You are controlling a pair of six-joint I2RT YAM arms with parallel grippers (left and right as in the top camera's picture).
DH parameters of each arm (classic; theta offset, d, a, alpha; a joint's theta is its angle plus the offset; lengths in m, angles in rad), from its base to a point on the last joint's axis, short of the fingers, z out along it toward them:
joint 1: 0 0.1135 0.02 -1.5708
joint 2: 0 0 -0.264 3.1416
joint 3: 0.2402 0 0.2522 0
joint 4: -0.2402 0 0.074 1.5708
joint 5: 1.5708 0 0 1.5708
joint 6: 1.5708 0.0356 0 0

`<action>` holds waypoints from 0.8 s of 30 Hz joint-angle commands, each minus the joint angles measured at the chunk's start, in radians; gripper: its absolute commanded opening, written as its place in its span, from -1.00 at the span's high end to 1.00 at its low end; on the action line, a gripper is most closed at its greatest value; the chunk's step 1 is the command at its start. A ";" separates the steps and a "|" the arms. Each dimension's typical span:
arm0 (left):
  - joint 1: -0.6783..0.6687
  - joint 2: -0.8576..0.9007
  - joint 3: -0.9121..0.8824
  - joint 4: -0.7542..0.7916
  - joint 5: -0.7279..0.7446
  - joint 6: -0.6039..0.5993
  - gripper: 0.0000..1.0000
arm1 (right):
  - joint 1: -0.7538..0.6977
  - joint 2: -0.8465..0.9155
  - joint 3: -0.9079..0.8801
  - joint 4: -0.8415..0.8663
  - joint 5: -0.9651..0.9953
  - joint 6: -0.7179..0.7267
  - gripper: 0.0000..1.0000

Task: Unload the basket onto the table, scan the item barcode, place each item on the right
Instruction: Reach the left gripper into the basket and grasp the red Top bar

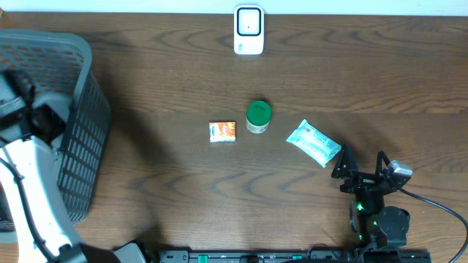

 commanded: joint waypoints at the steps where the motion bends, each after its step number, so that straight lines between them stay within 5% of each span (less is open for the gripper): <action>1: 0.124 0.066 -0.023 0.021 0.106 0.229 -0.82 | 0.002 -0.003 -0.002 -0.003 0.008 0.001 -0.99; 9: 0.262 0.238 -0.023 0.048 0.319 0.410 -0.84 | 0.002 -0.003 -0.002 -0.003 0.008 0.001 -0.99; 24: 0.303 0.430 -0.023 0.158 0.183 0.501 -0.91 | 0.002 -0.003 -0.002 -0.003 0.009 0.001 -0.99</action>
